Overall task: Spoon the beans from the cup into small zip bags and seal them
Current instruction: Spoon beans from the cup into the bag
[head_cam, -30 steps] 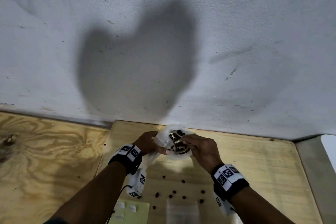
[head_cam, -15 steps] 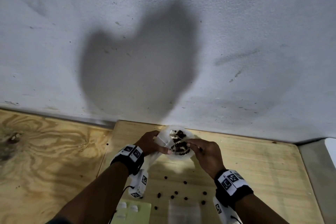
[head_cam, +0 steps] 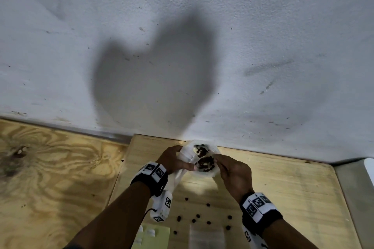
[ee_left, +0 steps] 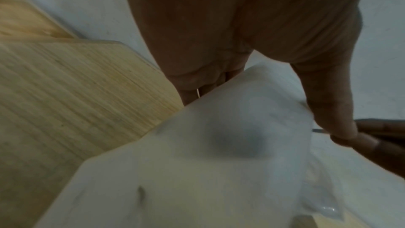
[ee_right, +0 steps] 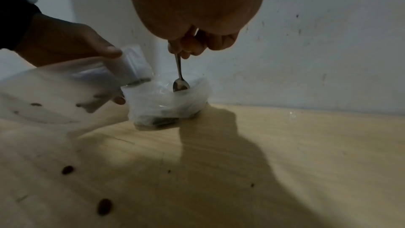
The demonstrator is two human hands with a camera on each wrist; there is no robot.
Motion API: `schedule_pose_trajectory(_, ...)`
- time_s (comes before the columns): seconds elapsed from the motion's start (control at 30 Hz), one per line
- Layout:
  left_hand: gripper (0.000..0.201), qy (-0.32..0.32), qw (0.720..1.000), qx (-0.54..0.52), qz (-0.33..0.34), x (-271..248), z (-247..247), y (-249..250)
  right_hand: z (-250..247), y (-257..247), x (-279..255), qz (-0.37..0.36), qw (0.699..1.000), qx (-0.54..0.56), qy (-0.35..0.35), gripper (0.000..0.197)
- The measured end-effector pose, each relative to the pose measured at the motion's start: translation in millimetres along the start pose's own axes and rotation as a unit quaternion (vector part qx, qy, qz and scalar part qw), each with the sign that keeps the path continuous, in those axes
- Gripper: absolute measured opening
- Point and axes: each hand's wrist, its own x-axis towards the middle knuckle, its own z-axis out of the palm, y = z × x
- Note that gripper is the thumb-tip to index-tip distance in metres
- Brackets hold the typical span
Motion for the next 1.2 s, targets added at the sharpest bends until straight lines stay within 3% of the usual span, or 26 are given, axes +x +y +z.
schedule_pose_trajectory(0.13, 0.086, 0.010, 1.000, 0.002, 0.006, 1.9, 2.4, -0.1, -10.2, 3.0, -6.9, 0.095, 0.994, 0.048, 0.010, 0.024)
schedule_pose_trajectory(0.47, 0.084, 0.027, 1.000, 0.001, -0.002, -4.1, 2.9, 6.4, 1.9, -1.1, -1.9, 0.026, 1.000, 0.002, -0.015, 0.035)
schedule_pose_trajectory(0.63, 0.103, 0.035, 0.999, -0.003, -0.001, -2.3, 6.5, 1.5, -13.9, -0.3, -3.3, 0.046, 0.999, -0.011, 0.010, 0.028)
schedule_pose_trajectory(0.77, 0.087, 0.026, 1.000, 0.006, 0.018, -6.7, 7.9, 3.5, -4.2, -6.4, 5.2, 0.070, 0.997, -0.029, -0.001, 0.025)
schedule_pose_trajectory(0.87, 0.096, 0.038, 0.999, 0.016, 0.024, -8.2, 8.0, 4.1, -0.7, -9.2, -0.8, 0.069, 0.997, -0.033, -0.021, 0.026)
schedule_pose_trajectory(1.07, 0.102, 0.058, 0.998, 0.027, 0.030, -11.2, 10.7, 1.2, -13.1, -5.3, -2.2, 0.094, 0.995, -0.042, 0.006, 0.017)
schedule_pose_trajectory(1.2, 0.094, 0.077, 0.995, 0.038, 0.043, -13.6, 15.9, -2.1, -9.2, -5.0, 2.3, 0.110, 0.993, -0.050, 0.002, 0.017)
